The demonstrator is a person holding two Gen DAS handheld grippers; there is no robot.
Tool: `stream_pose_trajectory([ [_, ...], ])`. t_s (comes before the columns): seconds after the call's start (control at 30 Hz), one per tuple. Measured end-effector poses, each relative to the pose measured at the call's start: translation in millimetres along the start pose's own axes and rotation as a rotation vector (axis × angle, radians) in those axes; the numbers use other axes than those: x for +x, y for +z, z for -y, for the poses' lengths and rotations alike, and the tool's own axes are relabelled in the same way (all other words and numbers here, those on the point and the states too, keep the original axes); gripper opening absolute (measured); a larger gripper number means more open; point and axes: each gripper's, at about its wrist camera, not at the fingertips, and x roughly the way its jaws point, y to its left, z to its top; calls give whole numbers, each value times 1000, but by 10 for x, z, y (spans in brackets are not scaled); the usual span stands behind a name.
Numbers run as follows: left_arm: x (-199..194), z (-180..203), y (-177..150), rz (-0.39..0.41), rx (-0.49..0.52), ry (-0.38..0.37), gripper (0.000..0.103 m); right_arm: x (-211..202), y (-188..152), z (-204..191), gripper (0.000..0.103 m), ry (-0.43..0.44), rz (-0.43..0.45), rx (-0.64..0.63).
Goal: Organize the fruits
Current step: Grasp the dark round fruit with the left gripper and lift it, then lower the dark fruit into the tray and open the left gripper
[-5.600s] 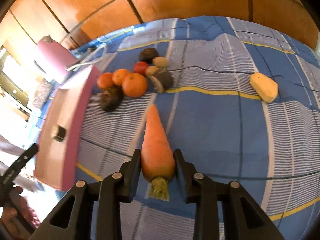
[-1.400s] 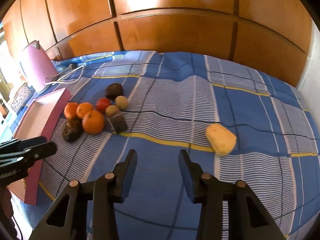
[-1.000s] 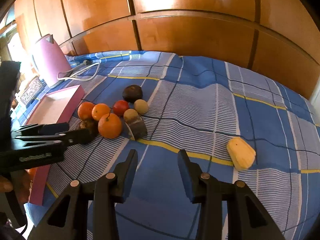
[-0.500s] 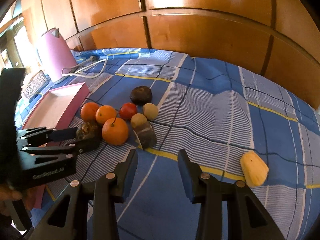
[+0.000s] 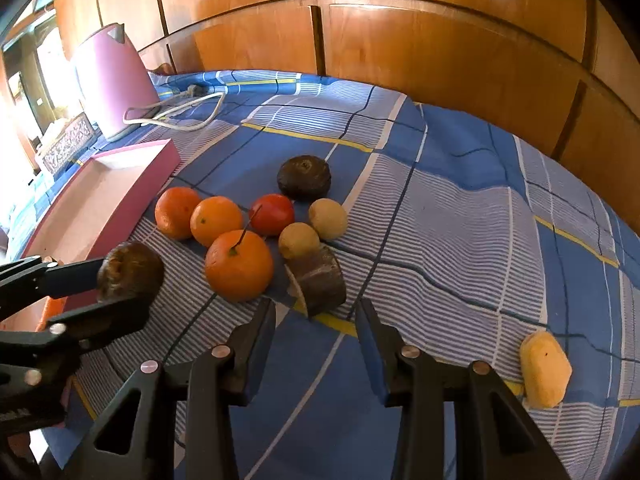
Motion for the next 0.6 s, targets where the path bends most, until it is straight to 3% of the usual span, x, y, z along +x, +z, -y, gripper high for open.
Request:
stream_pose_trajectory([
  [0.33, -300, -247, -48, 54, -47, 29, 50, -213, -36, -152, 36, 58, 25, 15],
  [0.6, -536, -603, -61, 81, -106, 65, 50, -70, 51, -392, 35, 99, 5, 17],
])
